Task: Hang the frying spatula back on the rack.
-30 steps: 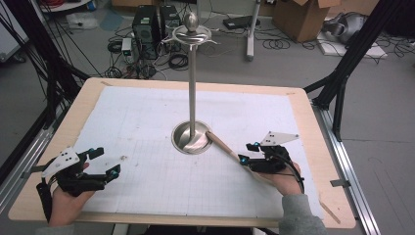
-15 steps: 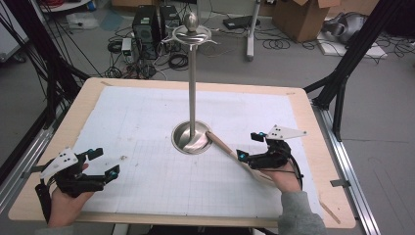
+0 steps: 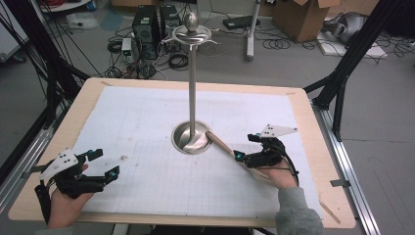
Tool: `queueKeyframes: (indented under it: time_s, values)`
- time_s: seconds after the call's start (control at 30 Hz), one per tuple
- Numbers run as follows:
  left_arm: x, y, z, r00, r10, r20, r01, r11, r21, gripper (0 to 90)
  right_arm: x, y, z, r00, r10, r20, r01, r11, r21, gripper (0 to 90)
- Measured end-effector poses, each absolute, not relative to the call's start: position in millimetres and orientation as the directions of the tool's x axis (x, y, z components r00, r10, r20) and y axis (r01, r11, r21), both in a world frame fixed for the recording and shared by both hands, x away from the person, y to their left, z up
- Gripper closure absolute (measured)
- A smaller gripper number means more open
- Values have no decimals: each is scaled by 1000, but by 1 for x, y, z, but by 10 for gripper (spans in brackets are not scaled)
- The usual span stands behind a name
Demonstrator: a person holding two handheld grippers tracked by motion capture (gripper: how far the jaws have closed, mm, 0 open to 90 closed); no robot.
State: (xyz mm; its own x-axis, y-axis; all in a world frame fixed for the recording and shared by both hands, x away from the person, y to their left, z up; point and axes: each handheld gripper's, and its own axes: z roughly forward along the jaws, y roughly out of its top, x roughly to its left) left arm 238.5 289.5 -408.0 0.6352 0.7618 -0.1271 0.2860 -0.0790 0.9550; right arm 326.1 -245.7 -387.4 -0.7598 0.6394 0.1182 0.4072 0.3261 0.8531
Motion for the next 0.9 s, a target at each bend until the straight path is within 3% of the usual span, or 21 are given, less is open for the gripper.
queueKeyframes:
  time_s: [0.9]
  values:
    - [238, 289, -408, 627, 770, -119, 277, -77, 958, 87, 347, -230, -409, -740, 657, 143, 490, 382, 784, 119]
